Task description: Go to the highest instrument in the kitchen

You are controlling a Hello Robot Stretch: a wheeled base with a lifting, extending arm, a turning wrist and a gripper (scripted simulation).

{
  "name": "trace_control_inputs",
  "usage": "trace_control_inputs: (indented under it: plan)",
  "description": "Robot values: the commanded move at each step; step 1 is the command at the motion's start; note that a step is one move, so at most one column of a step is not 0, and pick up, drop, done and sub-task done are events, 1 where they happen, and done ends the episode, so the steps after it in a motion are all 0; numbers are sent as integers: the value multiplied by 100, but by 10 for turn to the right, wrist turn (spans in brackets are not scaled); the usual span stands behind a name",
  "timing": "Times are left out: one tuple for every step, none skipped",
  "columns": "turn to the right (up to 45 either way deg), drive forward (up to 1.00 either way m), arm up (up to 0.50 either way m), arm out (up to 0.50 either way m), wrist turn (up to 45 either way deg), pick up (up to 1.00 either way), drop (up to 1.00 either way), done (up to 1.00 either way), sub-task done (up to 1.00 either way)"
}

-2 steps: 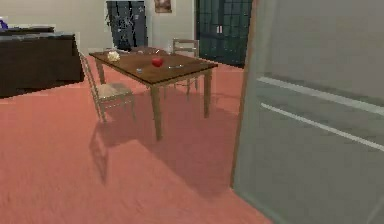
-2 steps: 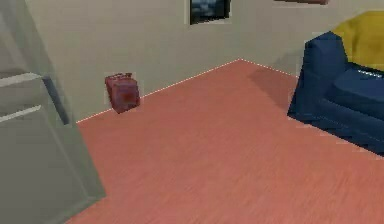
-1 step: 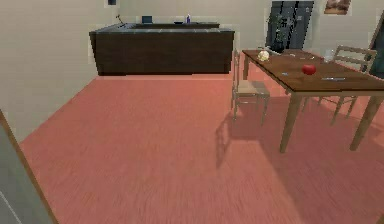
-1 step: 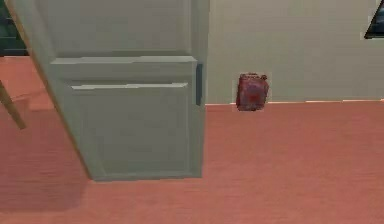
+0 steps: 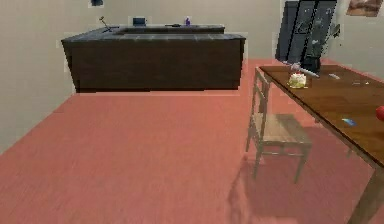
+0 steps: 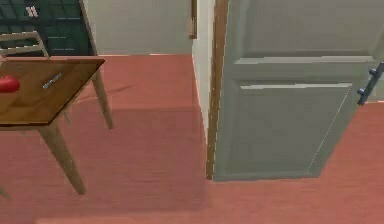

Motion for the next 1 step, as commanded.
trace_control_inputs:
  plan:
    - [0, 100, 0, 0, 0, 0, 0, 0, 0]
